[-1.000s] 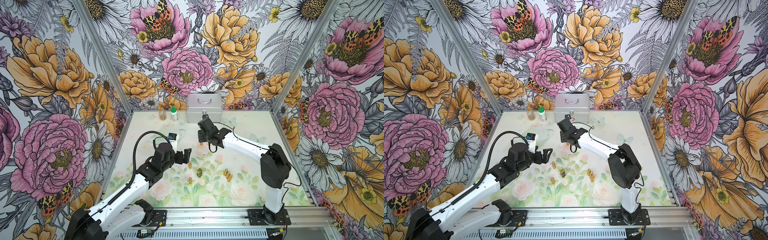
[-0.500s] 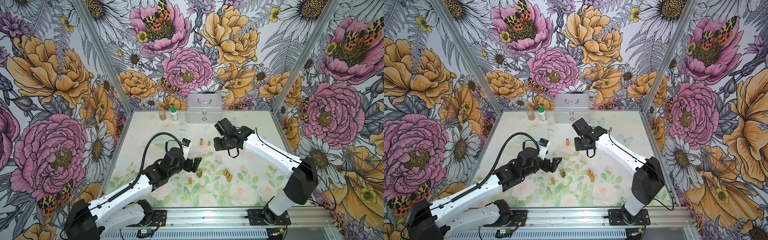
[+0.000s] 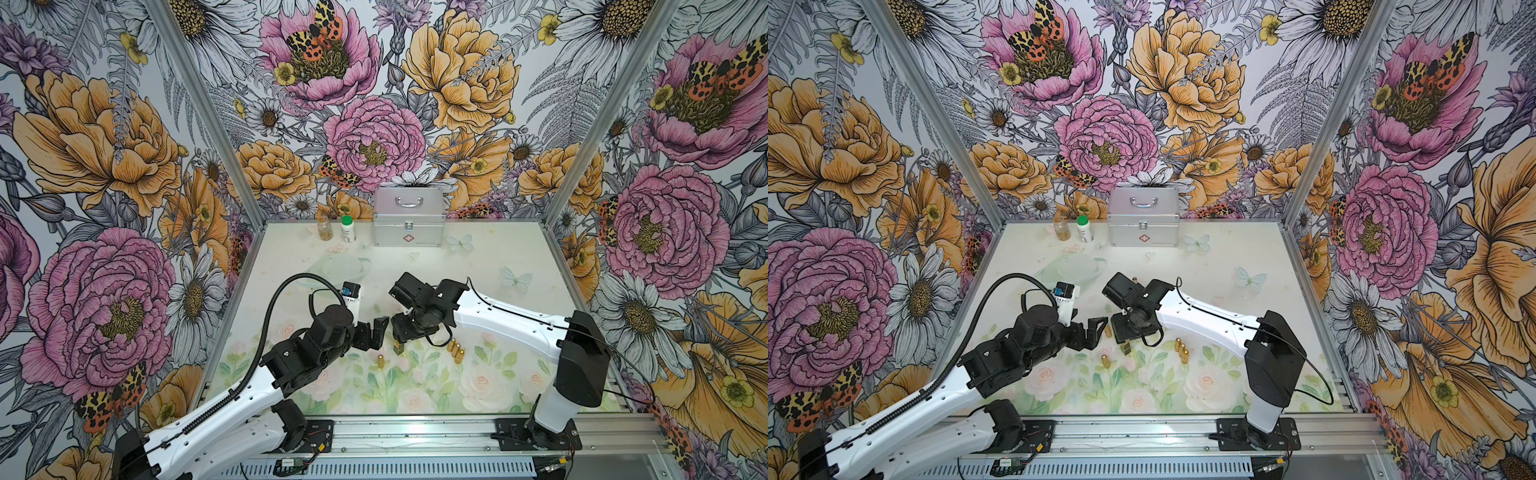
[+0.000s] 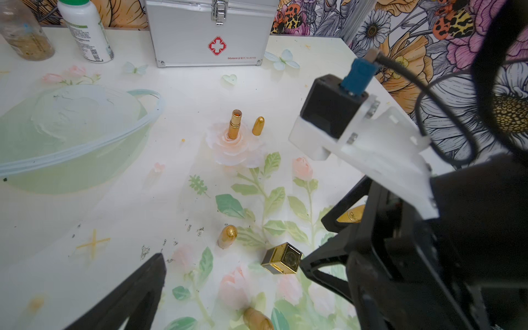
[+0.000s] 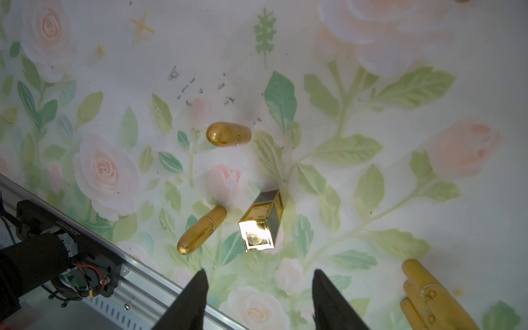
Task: Open the lipstick cap
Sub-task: Pick up the lipstick at the center of the board.
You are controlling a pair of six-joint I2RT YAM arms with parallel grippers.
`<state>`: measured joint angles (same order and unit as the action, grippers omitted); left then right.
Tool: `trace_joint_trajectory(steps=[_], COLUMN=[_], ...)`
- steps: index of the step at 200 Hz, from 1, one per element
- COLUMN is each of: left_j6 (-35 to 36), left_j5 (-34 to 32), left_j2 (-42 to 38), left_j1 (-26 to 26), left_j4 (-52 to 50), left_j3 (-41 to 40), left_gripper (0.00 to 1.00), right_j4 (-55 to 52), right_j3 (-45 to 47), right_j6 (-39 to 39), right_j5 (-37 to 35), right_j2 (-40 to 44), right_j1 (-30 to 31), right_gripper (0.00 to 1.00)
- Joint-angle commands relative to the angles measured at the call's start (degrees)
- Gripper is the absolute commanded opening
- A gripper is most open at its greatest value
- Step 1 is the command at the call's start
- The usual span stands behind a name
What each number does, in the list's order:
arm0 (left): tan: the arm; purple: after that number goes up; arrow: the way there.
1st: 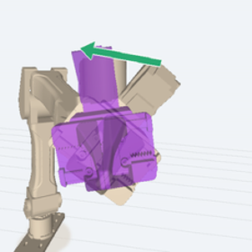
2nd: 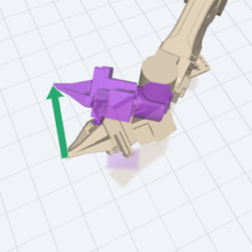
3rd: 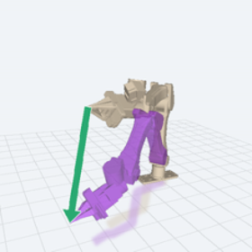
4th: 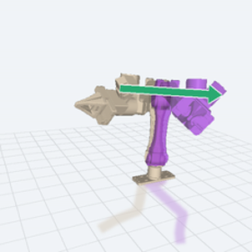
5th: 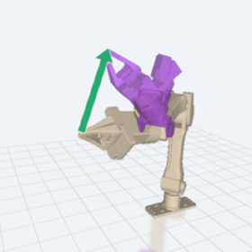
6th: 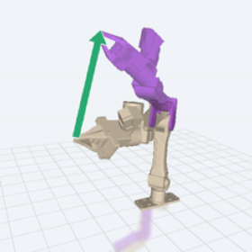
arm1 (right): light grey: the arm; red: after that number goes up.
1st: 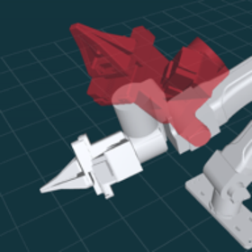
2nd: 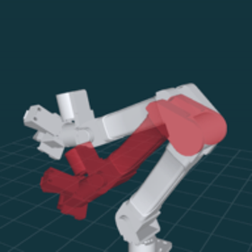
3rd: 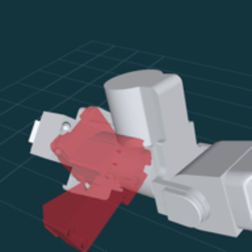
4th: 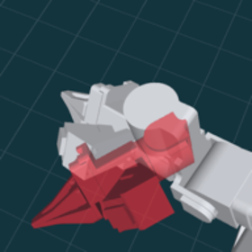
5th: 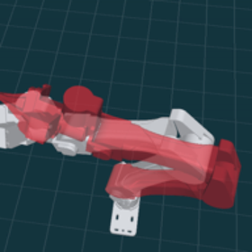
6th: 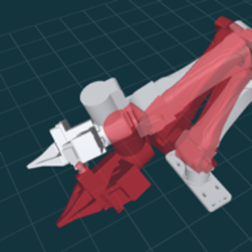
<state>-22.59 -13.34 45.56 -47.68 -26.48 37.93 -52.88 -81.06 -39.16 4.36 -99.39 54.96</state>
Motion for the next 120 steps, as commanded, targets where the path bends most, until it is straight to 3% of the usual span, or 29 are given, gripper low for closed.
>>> trace_joint_trajectory(steps=[1,38,120], left_j6=[-2.4,-3.5,-3.8], left_j5=[-3.5,-4.4,-5.0], left_j2=[-1.6,-2.8,-4.2], left_j1=[-0.3,0.0,1.3], left_j4=[-3.8,-4.4,-4.4], left_j3=[-1.0,-1.8,-2.3], left_gripper=[0.99,0.98,0.99], right_j4=[1.5,2.3,3.3], right_j3=[-1.9,-2.2,-2.3], right_j6=[-3.5,-3.2,-2.4], right_j5=[-0.7,-2.1,-4.4], right_j2=[-1.9,-4.9,-10.0], right_j1=[0.6,1.6,1.8], right_gripper=[0.61,0.61,0.51])
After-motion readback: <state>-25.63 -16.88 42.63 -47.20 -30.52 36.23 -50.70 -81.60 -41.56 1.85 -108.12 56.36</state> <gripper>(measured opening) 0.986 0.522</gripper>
